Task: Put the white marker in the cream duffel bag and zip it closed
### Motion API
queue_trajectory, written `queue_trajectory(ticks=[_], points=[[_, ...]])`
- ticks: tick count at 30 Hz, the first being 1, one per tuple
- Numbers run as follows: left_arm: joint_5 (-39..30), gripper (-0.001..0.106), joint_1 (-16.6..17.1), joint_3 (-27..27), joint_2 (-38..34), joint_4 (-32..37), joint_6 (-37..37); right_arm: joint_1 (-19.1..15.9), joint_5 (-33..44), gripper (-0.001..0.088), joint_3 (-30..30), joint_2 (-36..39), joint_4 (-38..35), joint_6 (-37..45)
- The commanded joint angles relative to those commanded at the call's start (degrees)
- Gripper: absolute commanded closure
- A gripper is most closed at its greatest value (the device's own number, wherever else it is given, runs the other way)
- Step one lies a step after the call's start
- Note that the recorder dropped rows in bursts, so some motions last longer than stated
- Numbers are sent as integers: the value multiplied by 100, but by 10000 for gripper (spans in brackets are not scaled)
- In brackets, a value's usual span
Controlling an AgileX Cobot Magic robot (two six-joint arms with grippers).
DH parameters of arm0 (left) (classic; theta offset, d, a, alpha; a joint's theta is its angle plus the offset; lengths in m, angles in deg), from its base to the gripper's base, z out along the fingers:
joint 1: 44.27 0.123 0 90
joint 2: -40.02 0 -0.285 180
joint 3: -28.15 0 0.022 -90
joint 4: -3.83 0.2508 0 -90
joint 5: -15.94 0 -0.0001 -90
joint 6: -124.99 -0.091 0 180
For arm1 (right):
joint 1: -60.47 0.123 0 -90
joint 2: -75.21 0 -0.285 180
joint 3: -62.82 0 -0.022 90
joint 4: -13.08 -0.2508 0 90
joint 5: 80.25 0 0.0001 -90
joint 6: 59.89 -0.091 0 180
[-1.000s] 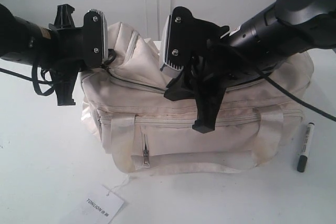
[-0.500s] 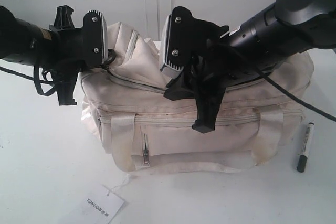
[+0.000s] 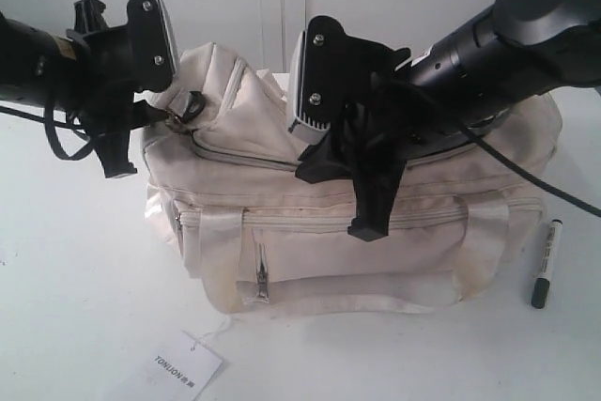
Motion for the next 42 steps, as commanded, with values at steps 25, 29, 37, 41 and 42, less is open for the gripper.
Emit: queue_trajectory(ticks=[25,29,37,41,42], points=[[-1054,511,0,0,518,0,131,0,-247,868,0,0,0,-306],[-1066,511,0,0,527,0,269,0,-247,868,0,0,0,-306],[-1156,511,0,0,527,-58,454,0,-254,704,0,0,0,-306],[-1218,513,0,0,527,-84,454,0,-254,552,0,0,0,-320],[-1241,513,0,0,527,-122,441,0,-242,529,0,0,0,-378]])
